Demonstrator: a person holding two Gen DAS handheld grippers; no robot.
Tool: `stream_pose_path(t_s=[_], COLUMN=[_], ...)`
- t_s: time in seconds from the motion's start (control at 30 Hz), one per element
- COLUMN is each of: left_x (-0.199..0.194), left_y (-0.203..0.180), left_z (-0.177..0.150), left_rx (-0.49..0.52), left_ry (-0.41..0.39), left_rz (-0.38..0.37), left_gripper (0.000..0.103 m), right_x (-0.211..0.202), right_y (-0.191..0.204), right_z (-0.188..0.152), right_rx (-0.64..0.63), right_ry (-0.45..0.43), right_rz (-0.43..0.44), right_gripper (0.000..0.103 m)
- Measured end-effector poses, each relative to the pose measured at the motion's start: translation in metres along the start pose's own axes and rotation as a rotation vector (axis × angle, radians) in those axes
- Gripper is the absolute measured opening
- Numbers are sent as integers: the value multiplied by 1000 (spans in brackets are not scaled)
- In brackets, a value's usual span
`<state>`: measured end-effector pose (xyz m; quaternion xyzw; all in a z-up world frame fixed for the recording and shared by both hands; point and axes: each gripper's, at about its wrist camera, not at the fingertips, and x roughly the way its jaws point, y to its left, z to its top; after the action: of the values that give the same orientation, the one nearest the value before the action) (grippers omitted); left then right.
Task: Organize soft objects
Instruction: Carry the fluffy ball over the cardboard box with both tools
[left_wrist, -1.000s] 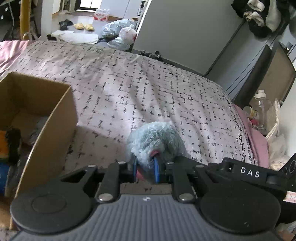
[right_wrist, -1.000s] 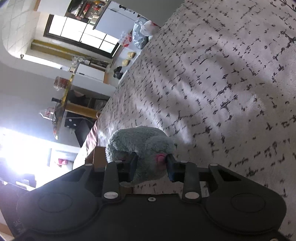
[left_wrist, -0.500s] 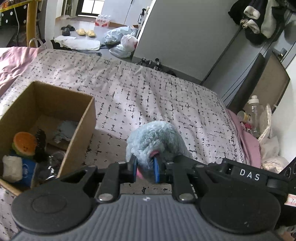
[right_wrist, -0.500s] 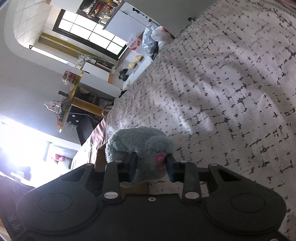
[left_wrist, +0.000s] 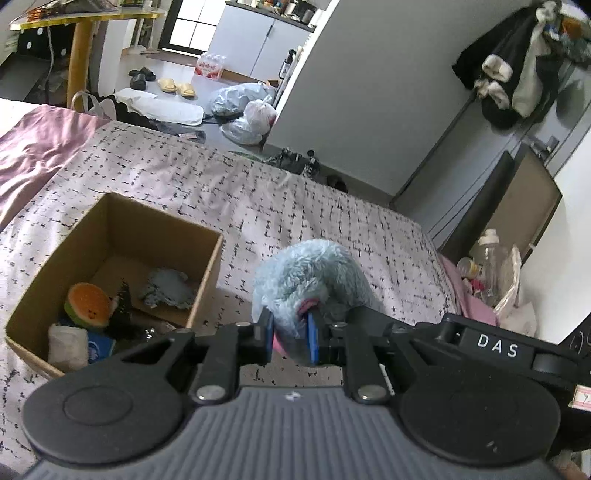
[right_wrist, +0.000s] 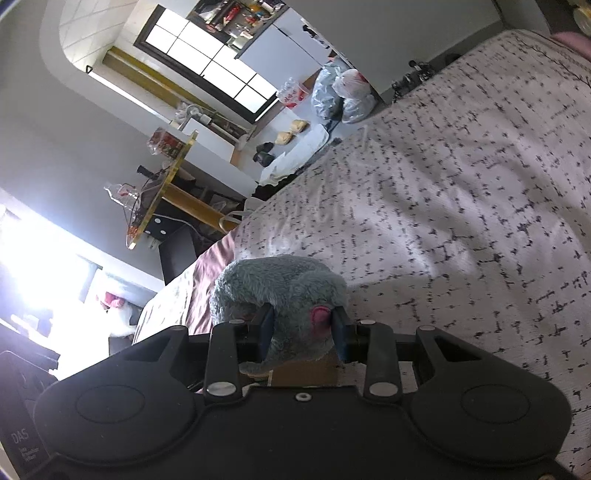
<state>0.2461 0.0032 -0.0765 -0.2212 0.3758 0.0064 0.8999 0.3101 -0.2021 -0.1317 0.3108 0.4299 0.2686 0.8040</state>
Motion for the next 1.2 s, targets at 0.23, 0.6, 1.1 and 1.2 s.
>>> stream_pose_path(t_s=[0.23,0.6,1.1,1.2], left_x=[-19,-36,-30,-23], left_y=[19,52,107,119], left_z=[8,25,51,55], left_rx=[-22,-66,-131,-143], left_ry=[-35,-74,-97,-90], left_rz=[-4,-16,2,10], left_gripper=[17,17,17,17], right_x=[6,23,77,91], right_y=[27,67,106,109], right_z=[-5,-8,-6,-7], right_rx=[-41,-93,-133,-134], right_ry=[-2,8,52,65], right_rz=[8,10,3,-6], right_gripper=[33,34,34,34])
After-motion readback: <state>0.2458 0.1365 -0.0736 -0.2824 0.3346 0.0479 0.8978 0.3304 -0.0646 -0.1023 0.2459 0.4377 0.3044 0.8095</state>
